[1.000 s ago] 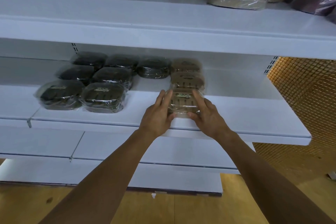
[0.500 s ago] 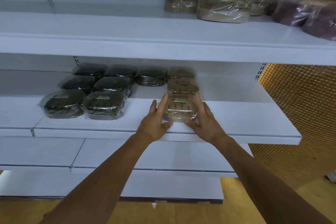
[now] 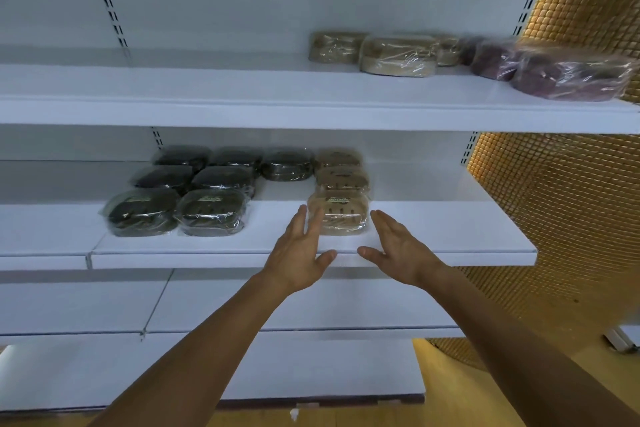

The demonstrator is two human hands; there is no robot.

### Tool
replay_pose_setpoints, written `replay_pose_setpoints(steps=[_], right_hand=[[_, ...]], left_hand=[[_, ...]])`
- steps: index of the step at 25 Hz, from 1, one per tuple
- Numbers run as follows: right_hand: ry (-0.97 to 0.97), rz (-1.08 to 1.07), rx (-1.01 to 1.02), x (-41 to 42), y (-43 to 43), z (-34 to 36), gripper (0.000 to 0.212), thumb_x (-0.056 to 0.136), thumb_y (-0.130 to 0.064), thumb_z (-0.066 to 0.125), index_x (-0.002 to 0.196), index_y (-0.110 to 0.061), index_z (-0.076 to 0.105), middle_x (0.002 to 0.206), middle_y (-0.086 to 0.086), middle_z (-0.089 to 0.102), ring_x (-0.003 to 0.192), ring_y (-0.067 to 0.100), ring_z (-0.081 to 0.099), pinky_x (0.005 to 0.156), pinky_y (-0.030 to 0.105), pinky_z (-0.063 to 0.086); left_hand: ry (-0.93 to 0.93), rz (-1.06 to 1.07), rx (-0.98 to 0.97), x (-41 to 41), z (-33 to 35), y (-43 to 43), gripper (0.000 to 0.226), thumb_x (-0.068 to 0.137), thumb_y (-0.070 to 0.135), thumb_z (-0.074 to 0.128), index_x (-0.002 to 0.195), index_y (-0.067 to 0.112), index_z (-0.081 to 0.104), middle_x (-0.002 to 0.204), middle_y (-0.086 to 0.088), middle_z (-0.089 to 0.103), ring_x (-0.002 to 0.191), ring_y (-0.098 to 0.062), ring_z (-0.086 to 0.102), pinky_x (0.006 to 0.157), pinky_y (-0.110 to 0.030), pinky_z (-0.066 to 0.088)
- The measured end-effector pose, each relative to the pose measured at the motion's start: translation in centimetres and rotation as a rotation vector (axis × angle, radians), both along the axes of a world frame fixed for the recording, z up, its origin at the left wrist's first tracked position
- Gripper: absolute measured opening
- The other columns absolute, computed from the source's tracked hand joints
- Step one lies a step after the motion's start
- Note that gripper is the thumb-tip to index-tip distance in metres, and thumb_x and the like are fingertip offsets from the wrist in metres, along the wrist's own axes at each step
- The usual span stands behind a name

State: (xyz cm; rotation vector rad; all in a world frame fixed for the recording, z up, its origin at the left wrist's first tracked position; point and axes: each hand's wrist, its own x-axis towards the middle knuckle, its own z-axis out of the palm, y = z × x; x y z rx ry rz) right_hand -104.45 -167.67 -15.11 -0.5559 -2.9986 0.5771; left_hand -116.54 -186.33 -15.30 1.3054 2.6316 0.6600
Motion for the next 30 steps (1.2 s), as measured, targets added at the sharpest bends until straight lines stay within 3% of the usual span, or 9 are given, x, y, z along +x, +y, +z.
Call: replay_pose_setpoints(steps=[7,13,17,22,26,30], right_hand=[[0.097,0.07,0.127,1.7,-2.5,5.2,0.079,0.098,-0.056,0.041,0.158,-0.018,0.006,0.165,0.001,0.009,0.151,0.015,0.01,0.118,0.027,0.013],[0.182,0.103,0.193,3.0,-3.8,10.4,0.083,0.095,-0.06,0.039,0.158,-0.017,0.008,0.164,-0.001,0.01,0.15,0.015,0.011,0.117,0.024,0.013],[0.263,0.103,0.267,3.9,-3.6,13.9,0.074,0.099,-0.05,0.043,0.157,-0.017,0.011,0.164,0.0,0.014,0.15,0.015,0.013,0.118,0.028,0.016],[0.321,0.078,0.277,4.7,-2.1,16.8,0.071,0.098,-0.053,0.045,0.157,-0.024,0.017,0.159,-0.002,0.027,0.146,0.014,0.024,0.116,0.031,0.025],[0.404,0.072,0.361,4.4,-0.4,19.0,0.063,0.098,-0.048,0.048,0.153,-0.023,0.03,0.151,-0.002,0.039,0.138,0.015,0.036,0.11,0.032,0.034],[0.405,0.056,0.391,3.4,3.0,21.1,0.064,0.099,-0.049,0.047,0.154,-0.022,0.027,0.158,-0.003,0.031,0.145,0.015,0.025,0.114,0.031,0.025]], left_hand=[[0.133,-0.109,0.118,1.8,4.5,-1.1,0.081,0.099,0.047,0.049,0.159,0.019,0.002,0.167,-0.001,-0.004,0.153,-0.017,-0.001,0.123,-0.034,0.012],[0.202,-0.143,0.166,2.8,8.6,-0.9,0.082,0.098,0.058,0.043,0.159,0.02,0.003,0.167,0.003,-0.002,0.152,-0.012,-0.007,0.124,-0.034,0.008],[0.28,-0.17,0.206,3.5,11.9,-0.1,0.081,0.098,0.055,0.044,0.159,0.02,0.005,0.167,0.001,0.001,0.153,-0.013,-0.003,0.124,-0.037,0.01],[0.307,-0.166,0.245,3.6,15.4,1.4,0.077,0.099,0.051,0.046,0.159,0.023,0.006,0.167,0.002,0.001,0.153,-0.012,-0.003,0.124,-0.04,0.013],[0.339,-0.14,0.302,2.9,17.0,3.1,0.072,0.1,0.048,0.046,0.159,0.022,0.014,0.166,0.002,0.01,0.152,-0.012,0.005,0.123,-0.031,0.011],[0.395,-0.106,0.246,1.7,18.9,5.9,0.073,0.1,0.053,0.041,0.158,0.018,0.016,0.165,-0.001,0.014,0.152,-0.016,0.01,0.122,-0.032,0.012]])
